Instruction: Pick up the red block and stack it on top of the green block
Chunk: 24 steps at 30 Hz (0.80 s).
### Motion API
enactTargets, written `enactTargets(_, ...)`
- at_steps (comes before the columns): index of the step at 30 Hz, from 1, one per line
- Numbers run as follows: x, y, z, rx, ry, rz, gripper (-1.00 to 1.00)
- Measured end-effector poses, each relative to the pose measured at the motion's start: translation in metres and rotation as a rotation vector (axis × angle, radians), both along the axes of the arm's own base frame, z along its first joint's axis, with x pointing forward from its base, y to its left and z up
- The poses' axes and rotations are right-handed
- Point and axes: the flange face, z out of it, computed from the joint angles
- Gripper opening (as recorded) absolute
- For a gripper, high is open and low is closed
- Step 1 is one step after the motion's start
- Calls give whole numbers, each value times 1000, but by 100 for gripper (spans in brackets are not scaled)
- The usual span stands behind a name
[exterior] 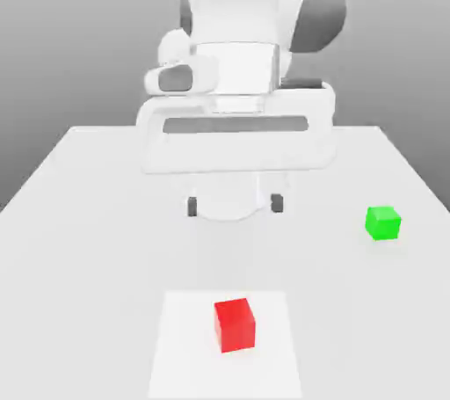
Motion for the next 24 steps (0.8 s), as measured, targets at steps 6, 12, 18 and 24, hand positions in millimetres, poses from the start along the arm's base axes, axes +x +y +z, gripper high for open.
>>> enactTargets(6,-38,2,-113,-11,178,55,0)
enactTargets(12,-42,2,-175,-12,191,58,-100)
enactTargets(18,-42,2,-178,-12,191,57,-100)
enactTargets(24,-41,2,-129,-12,191,58,-100)
